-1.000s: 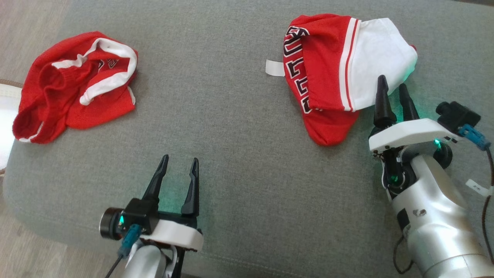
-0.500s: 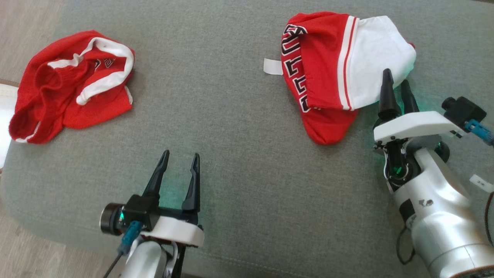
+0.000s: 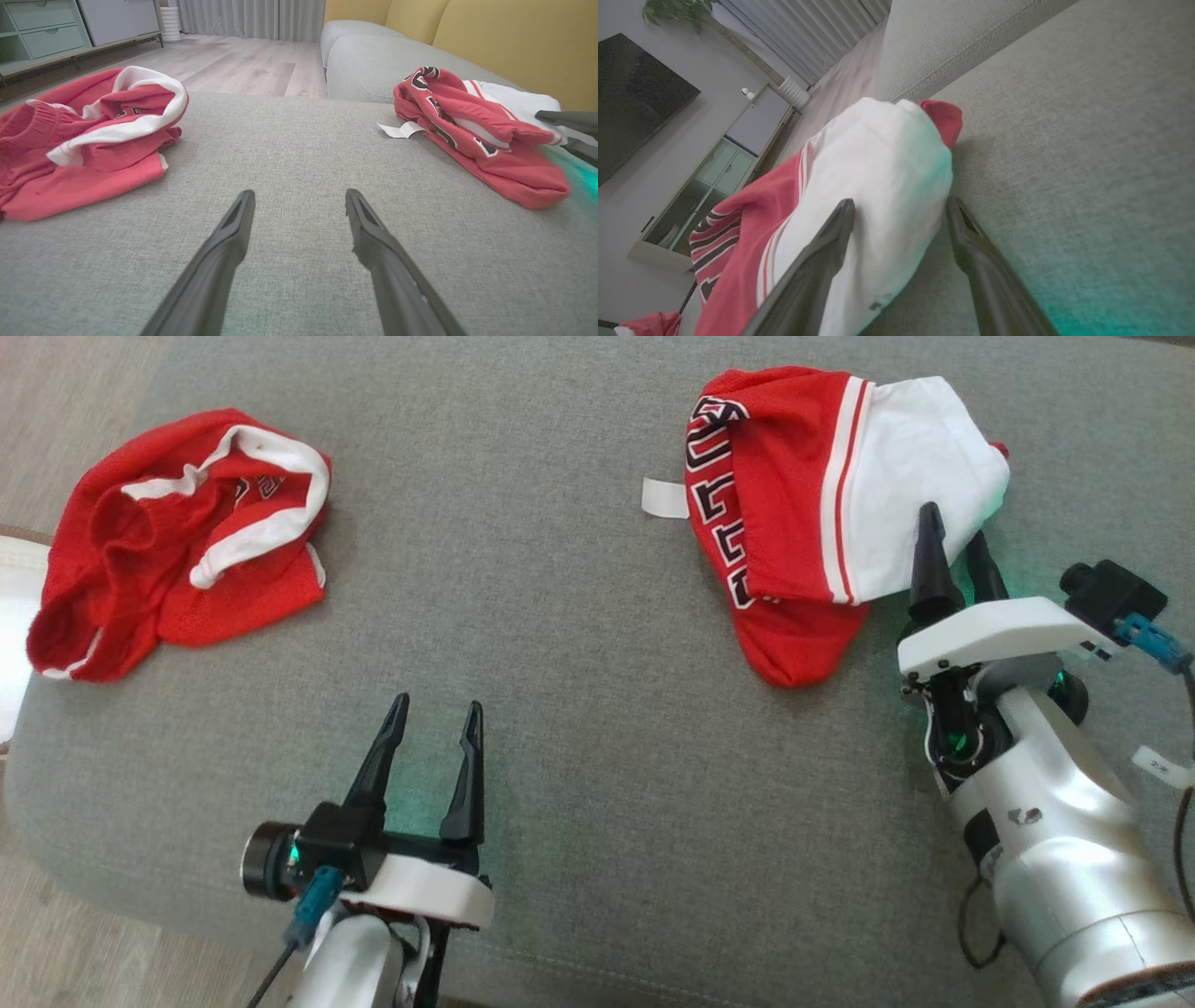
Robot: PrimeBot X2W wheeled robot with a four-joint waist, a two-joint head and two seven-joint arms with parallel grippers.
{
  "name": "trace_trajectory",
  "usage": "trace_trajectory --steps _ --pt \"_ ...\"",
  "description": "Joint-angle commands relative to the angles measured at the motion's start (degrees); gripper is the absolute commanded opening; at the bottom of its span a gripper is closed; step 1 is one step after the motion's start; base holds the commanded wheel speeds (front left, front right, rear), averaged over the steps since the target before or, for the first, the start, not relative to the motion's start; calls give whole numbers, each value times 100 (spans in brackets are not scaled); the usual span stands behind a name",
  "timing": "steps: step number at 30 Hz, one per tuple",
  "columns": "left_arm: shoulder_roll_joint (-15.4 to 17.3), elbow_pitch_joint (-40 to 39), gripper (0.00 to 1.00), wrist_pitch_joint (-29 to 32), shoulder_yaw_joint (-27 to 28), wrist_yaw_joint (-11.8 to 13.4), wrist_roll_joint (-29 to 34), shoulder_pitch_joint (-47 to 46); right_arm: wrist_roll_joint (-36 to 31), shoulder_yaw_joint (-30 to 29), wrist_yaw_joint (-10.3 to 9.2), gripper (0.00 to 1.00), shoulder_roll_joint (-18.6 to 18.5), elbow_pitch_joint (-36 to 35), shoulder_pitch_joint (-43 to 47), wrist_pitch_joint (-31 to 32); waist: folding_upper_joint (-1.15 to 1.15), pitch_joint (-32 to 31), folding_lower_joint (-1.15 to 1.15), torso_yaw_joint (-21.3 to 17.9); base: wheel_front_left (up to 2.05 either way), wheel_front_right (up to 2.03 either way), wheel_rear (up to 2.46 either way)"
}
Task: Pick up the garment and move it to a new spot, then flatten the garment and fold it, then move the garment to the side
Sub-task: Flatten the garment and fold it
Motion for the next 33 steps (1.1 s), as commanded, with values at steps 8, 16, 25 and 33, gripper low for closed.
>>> trace_trajectory --steps 8,16,25,33 --pt "42 -149 100 -29 155 47 -44 -16 -365 -242 96 0 340 -522 500 63 0 -189 0 -199 0 0 0" --pt "42 -110 100 -29 296 2 -13 190 -788 -818 96 0 340 -1358 858 63 0 -621 0 -553 0 0 0" --pt "42 -84 100 -29 450 3 -63 471 -1240 -1217 96 0 340 -2461 797 63 0 -1124 0 -1054 0 0 0" --pt "42 -51 100 -29 434 15 -126 581 -1700 -938 96 0 258 -3220 54 63 0 -1311 0 -1242 0 0 0"
